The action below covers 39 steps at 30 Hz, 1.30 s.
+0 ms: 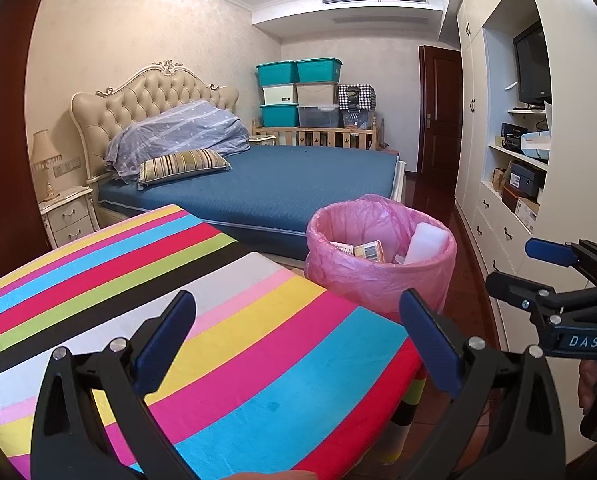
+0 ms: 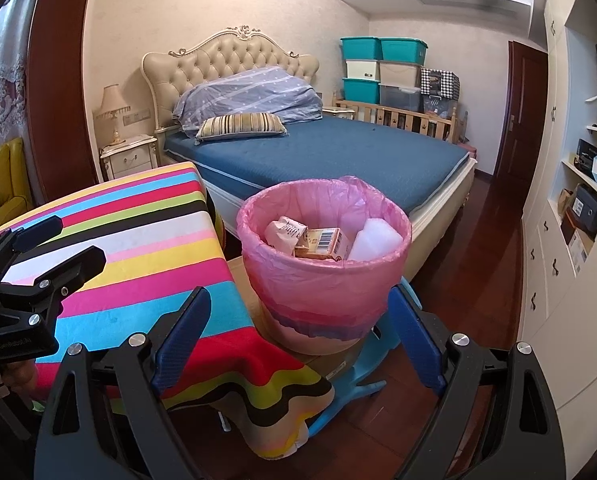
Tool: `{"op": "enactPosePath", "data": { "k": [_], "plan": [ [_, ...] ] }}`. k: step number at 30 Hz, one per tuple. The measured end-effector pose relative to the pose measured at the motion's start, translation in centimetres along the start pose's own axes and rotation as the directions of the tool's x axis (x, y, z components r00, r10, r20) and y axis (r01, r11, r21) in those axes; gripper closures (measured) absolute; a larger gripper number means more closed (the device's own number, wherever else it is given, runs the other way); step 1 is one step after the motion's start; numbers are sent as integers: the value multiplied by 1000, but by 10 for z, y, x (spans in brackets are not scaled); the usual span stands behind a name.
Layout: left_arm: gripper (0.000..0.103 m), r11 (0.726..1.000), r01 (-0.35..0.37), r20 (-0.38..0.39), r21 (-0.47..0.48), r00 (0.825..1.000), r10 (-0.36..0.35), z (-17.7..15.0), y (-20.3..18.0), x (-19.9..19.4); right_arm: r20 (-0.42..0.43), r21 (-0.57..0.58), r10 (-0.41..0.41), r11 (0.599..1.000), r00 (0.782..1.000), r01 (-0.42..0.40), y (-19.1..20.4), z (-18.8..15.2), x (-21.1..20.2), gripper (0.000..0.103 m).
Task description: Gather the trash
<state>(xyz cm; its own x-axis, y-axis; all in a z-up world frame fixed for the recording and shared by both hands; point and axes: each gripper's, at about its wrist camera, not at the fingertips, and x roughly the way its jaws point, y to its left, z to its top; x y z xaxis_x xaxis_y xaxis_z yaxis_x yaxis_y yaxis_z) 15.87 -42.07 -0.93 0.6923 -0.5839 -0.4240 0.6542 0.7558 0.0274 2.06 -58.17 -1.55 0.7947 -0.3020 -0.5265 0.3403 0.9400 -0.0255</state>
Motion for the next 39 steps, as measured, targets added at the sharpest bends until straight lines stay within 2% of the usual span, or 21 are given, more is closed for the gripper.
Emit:
{"op": "enactPosePath", "data": {
  "k": [39],
  "plan": [
    [5, 1000, -1, -14, -22, 1000, 0, -2, -1, 6, 10, 16, -1, 1000, 1000, 1, -2, -3, -2, 19]
  ]
}}
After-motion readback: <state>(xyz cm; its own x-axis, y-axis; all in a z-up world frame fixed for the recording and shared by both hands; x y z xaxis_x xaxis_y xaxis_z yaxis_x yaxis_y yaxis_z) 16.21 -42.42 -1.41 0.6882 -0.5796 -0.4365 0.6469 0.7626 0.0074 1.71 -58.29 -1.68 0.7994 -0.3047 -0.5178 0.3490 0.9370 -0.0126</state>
